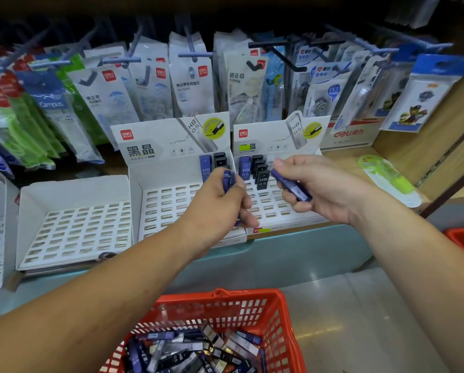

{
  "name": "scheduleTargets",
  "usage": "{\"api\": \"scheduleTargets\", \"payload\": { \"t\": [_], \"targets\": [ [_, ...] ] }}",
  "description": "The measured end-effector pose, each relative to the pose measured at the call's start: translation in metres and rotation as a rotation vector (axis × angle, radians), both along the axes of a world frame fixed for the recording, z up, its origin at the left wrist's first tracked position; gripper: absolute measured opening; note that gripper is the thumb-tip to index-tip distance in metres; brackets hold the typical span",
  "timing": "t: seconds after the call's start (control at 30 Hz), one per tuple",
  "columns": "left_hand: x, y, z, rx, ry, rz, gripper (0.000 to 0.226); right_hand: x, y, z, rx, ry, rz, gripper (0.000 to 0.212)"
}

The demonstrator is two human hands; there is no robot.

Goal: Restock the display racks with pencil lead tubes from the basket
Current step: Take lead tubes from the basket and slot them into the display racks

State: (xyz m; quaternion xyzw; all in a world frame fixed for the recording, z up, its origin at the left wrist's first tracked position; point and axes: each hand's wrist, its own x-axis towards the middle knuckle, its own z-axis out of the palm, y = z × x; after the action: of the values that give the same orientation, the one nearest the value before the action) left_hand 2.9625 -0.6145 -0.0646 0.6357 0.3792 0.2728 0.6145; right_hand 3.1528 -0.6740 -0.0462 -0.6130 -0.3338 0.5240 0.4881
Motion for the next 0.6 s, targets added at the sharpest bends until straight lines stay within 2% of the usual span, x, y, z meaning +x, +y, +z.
{"api": "scheduleTargets", "payload": {
  "t": [0.1,0.13,0.23,0.47,0.6],
  "targets": [
    [0.001,0.000,-0.001,0.155,0.026,0.012,0.014,-0.006,0.000,0.002,0.072,-0.089,0.061,0.008],
    [0.002,0.000,0.000,0.168,0.023,0.025,0.015,-0.008,0.000,0.003,0.090,-0.096,0.099,0.010],
    [0.001,0.001,0.001,0.133,-0.009,0.080,0.015,-0.013,0.002,0.007,0.139,-0.120,0.158,0.020],
    [-0.003,0.009,0.004,0.028,-0.089,0.169,0.017,-0.021,0.008,0.009,0.204,-0.260,0.213,0.018],
    [-0.007,0.013,0.008,0.018,-0.098,0.238,0.022,-0.017,0.014,0.013,0.243,-0.433,0.117,0.028]
  ]
}}
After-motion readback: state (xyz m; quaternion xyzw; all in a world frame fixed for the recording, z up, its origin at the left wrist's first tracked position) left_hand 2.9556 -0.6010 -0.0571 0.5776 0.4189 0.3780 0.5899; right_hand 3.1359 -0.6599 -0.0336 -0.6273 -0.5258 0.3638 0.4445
